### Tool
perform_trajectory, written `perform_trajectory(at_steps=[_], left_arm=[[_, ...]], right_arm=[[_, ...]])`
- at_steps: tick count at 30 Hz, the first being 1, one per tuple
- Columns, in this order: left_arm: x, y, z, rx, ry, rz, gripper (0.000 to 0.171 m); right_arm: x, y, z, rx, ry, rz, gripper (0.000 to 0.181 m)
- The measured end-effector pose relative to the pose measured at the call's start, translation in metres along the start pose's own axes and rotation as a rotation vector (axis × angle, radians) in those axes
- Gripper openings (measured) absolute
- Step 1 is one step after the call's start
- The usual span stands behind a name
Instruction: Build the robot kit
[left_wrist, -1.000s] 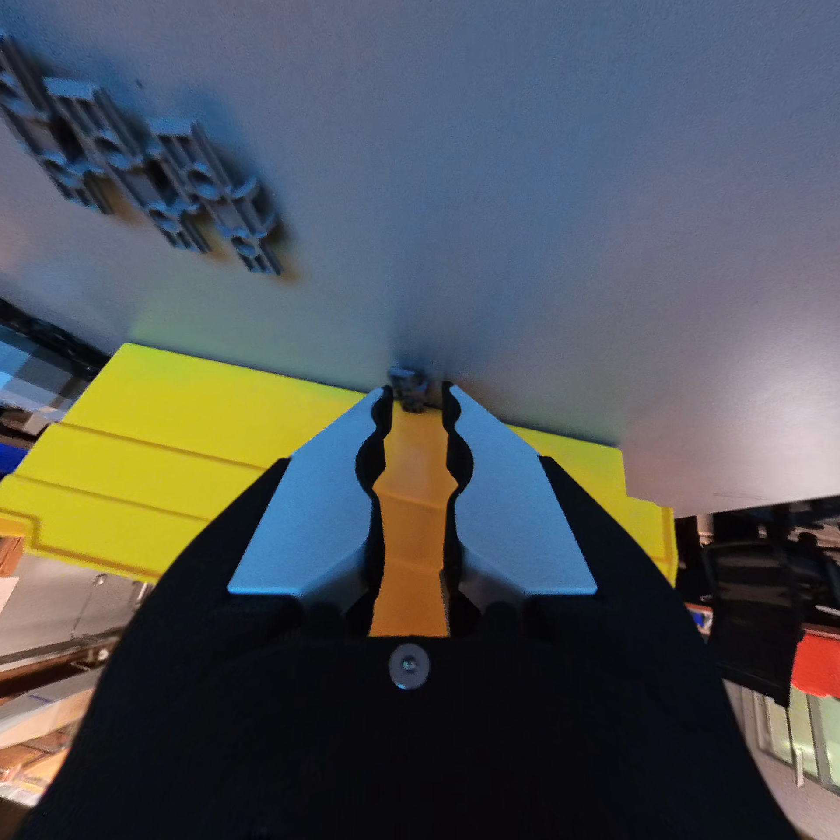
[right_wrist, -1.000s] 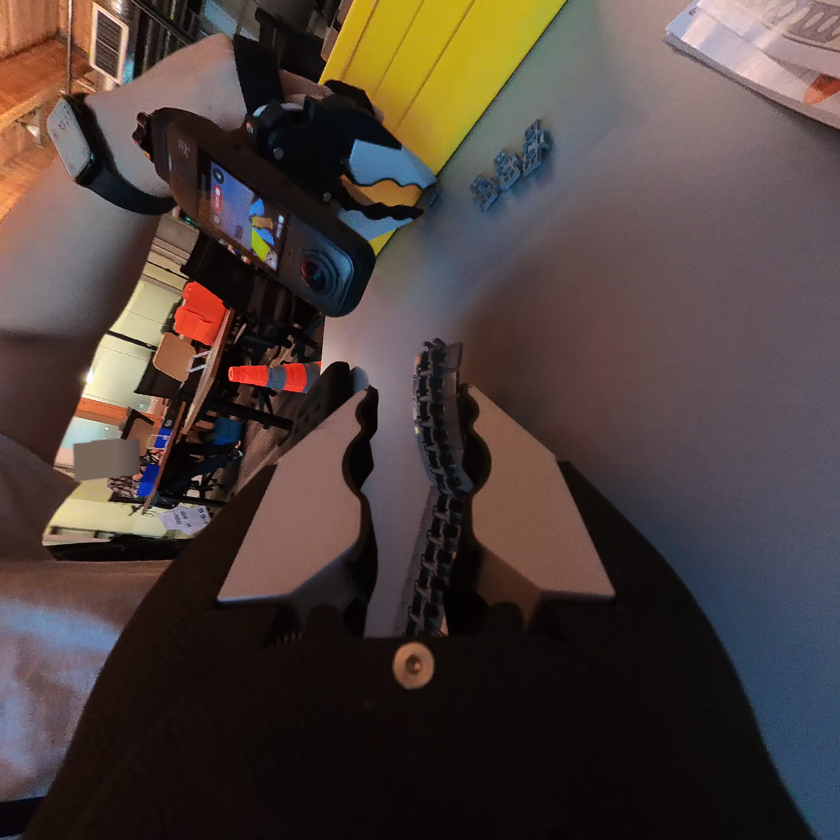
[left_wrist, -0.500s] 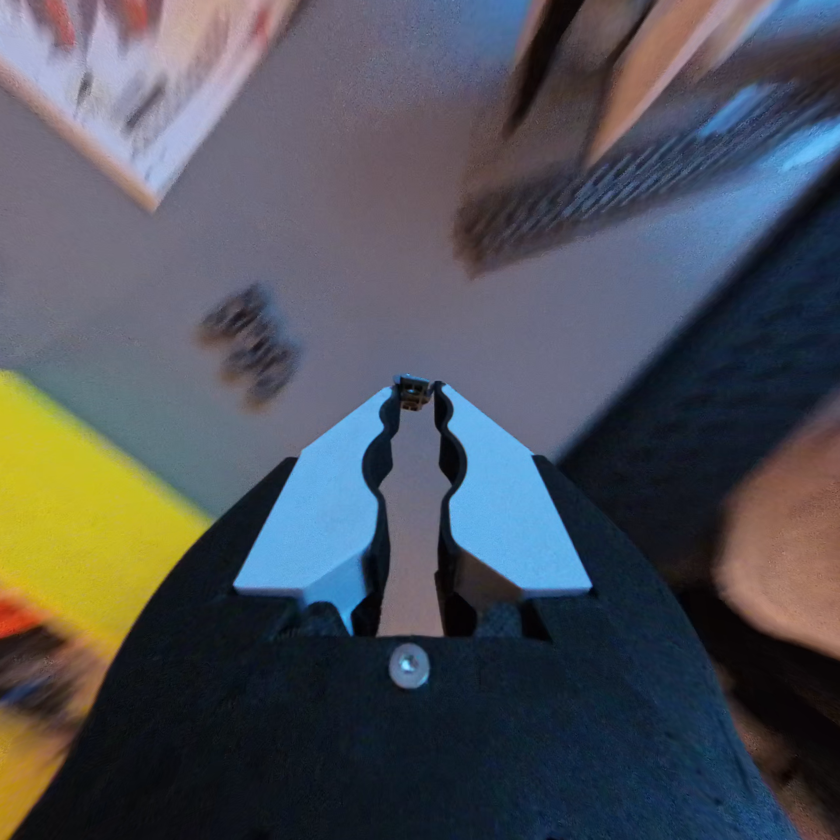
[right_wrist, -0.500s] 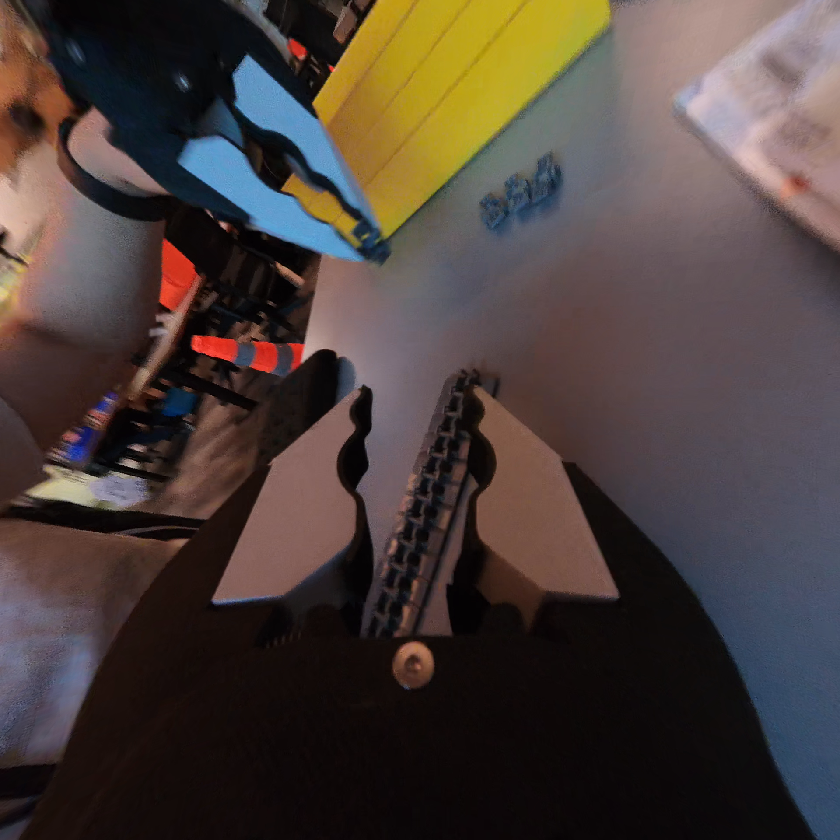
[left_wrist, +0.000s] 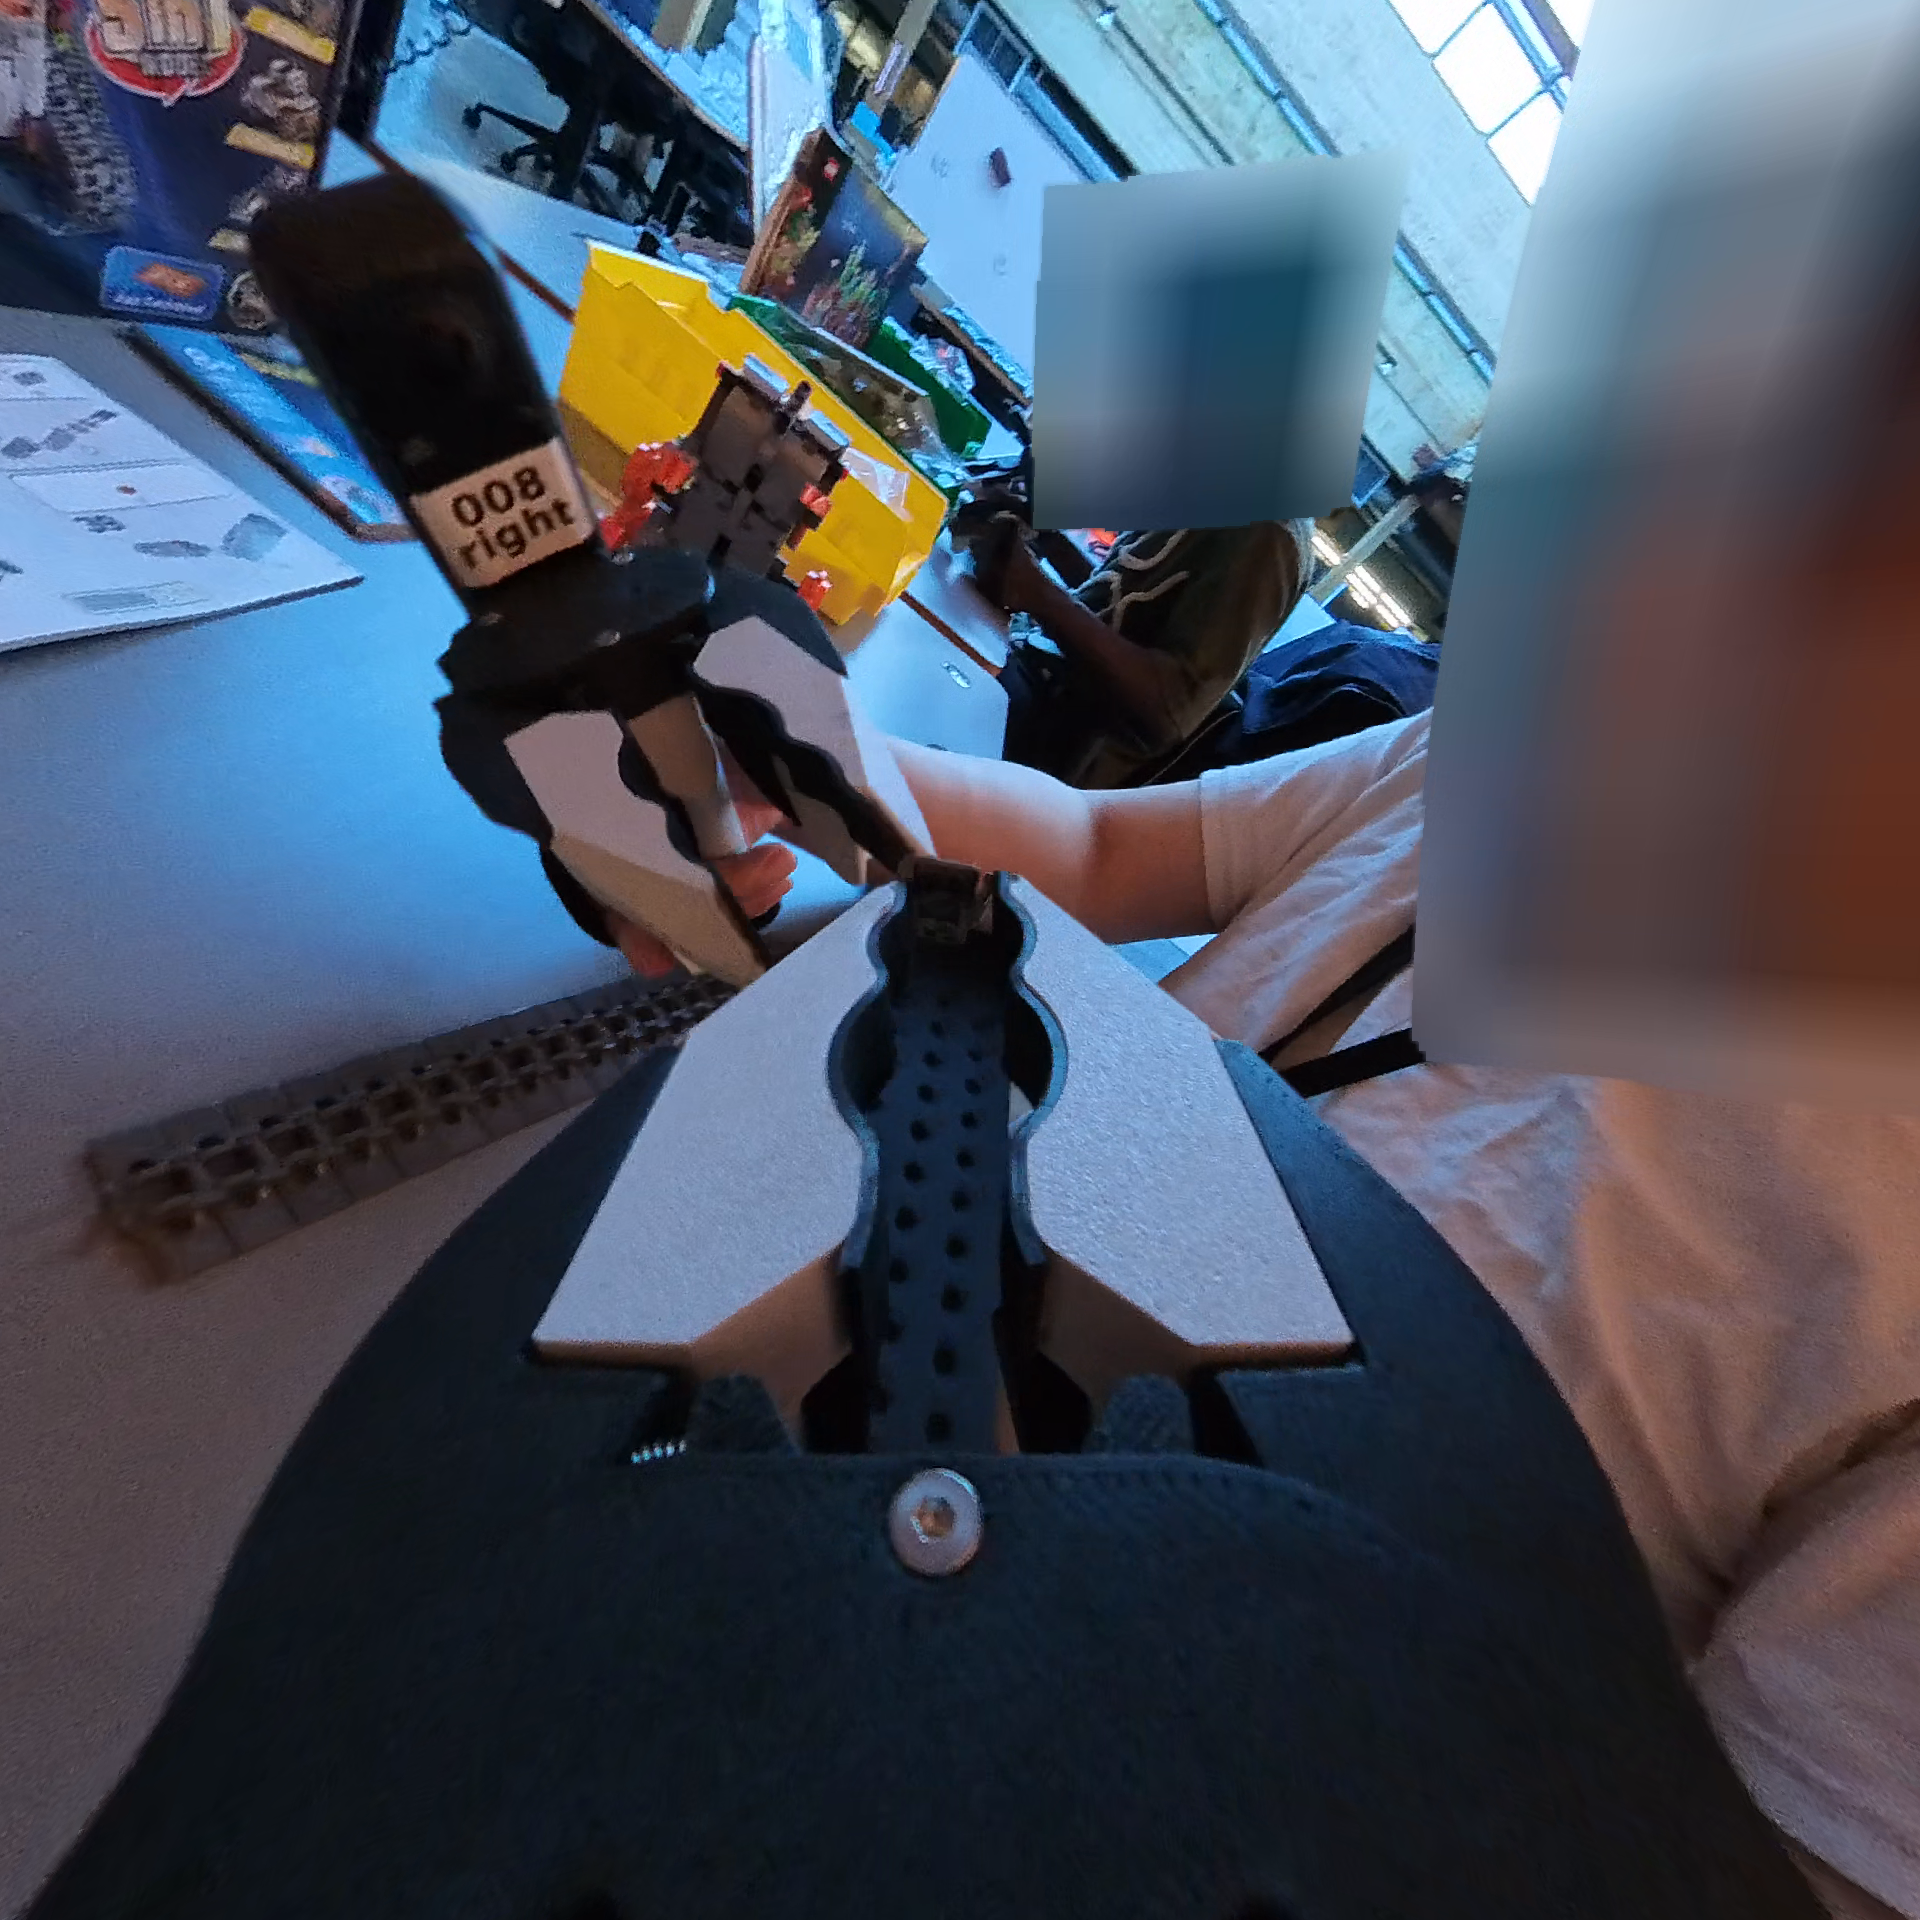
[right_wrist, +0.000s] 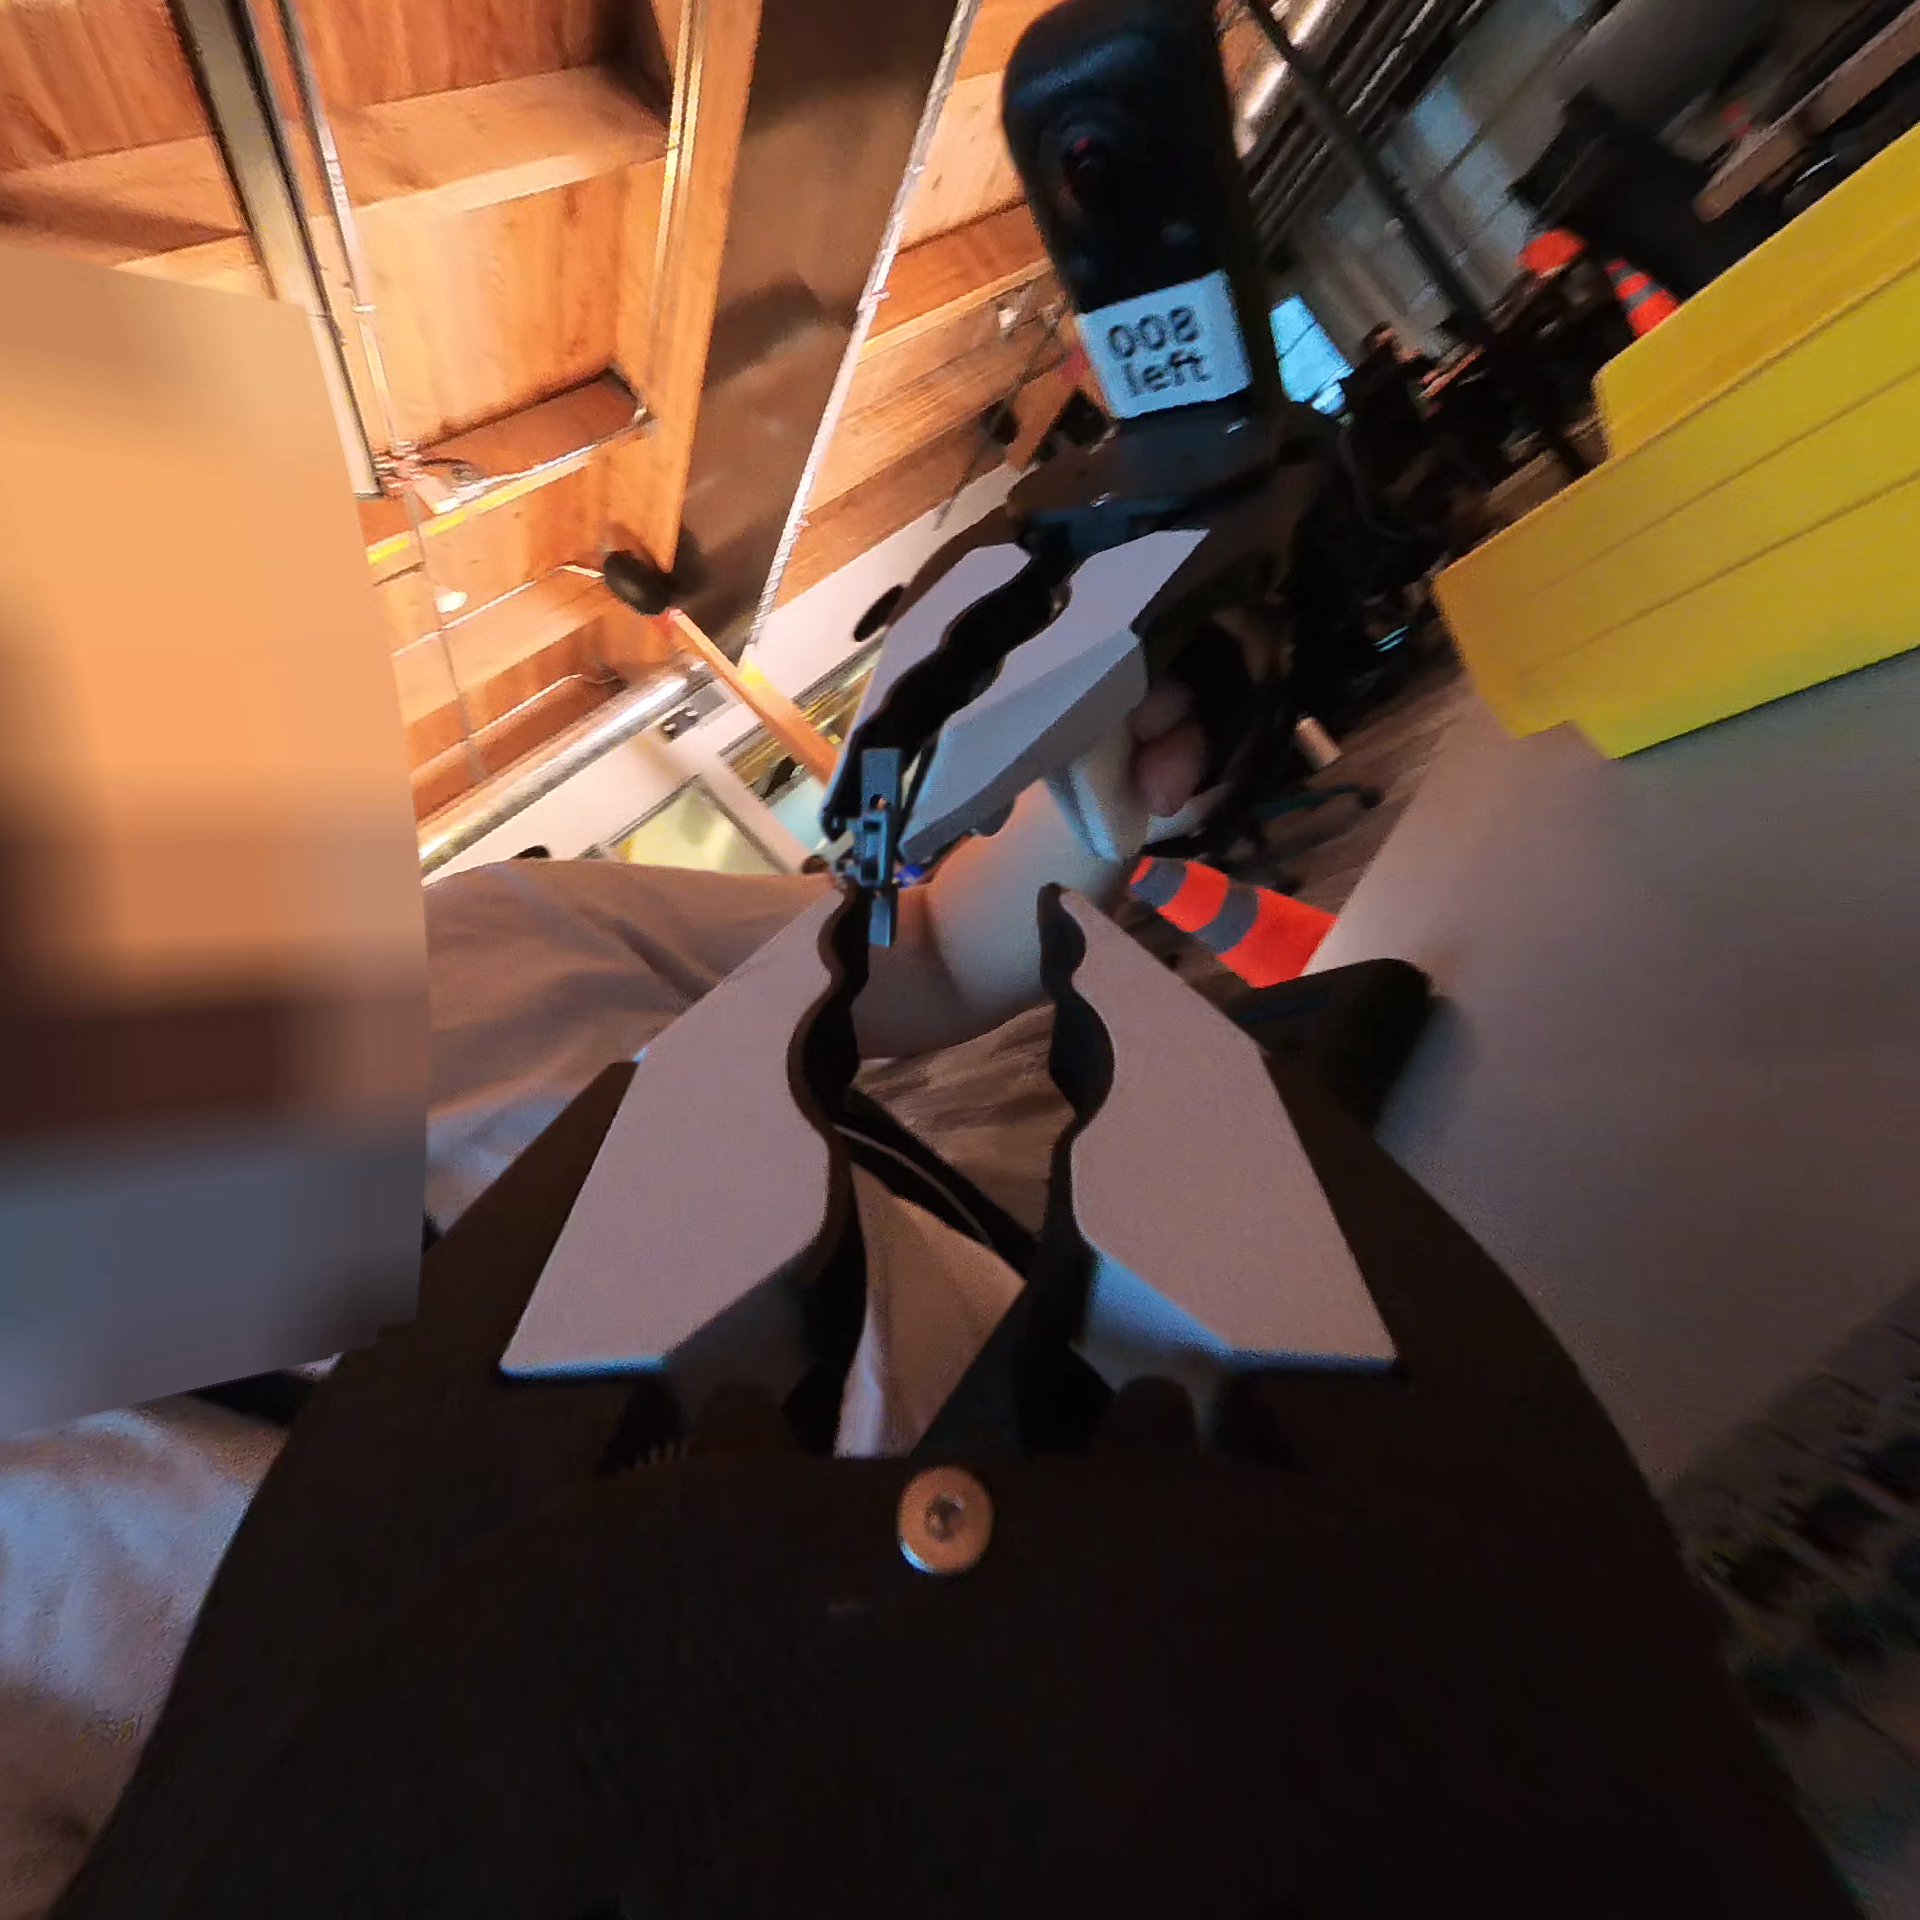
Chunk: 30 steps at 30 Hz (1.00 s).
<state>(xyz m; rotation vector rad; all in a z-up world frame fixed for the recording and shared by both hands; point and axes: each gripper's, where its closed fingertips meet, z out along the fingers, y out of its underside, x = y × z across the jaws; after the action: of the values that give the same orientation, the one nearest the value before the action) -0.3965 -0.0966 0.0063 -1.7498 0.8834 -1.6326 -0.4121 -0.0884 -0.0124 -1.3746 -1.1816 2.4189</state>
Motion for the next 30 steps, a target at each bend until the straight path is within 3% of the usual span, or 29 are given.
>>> perform_trajectory(at_steps=[5, 7, 8, 13, 16, 19, 24, 28, 30], left_arm=[[0.007, -0.001, 0.004, 0.012, 0.052, 0.040, 0.012], [0.006, -0.001, 0.005, 0.008, 0.071, 0.032, 0.009], [0.006, -0.002, 0.006, 0.017, 0.085, 0.021, 0.010], [-0.011, -0.027, -0.005, 0.164, 0.032, -0.013, 0.013], [-0.037, -0.038, -0.016, 0.282, -0.174, 0.016, 0.022], [-0.058, -0.035, -0.020, 0.354, -0.336, 0.057, 0.023], [-0.073, -0.024, -0.012, 0.357, -0.301, -0.003, 0.021], [-0.076, -0.017, -0.012, 0.322, -0.303, 0.001, 0.005], [-0.076, -0.016, -0.013, 0.314, -0.298, -0.012, 0.005]], right_arm=[[-0.011, 0.014, 0.011, -0.059, -0.110, 0.061, 0.030], [-0.020, 0.015, 0.012, -0.069, -0.170, 0.048, 0.003], [-0.019, 0.014, 0.013, -0.066, -0.159, 0.034, 0.002], [-0.009, -0.013, 0.001, 0.052, 0.007, -0.132, 0.000], [0.018, -0.027, -0.017, 0.095, 0.251, -0.224, 0.000], [0.028, -0.032, -0.028, 0.110, 0.335, -0.250, 0.000], [0.043, -0.026, -0.033, 0.101, 0.367, -0.174, 0.000], [0.048, -0.019, -0.030, 0.058, 0.392, -0.168, 0.000], [0.049, -0.017, -0.029, 0.045, 0.389, -0.169, 0.000]])
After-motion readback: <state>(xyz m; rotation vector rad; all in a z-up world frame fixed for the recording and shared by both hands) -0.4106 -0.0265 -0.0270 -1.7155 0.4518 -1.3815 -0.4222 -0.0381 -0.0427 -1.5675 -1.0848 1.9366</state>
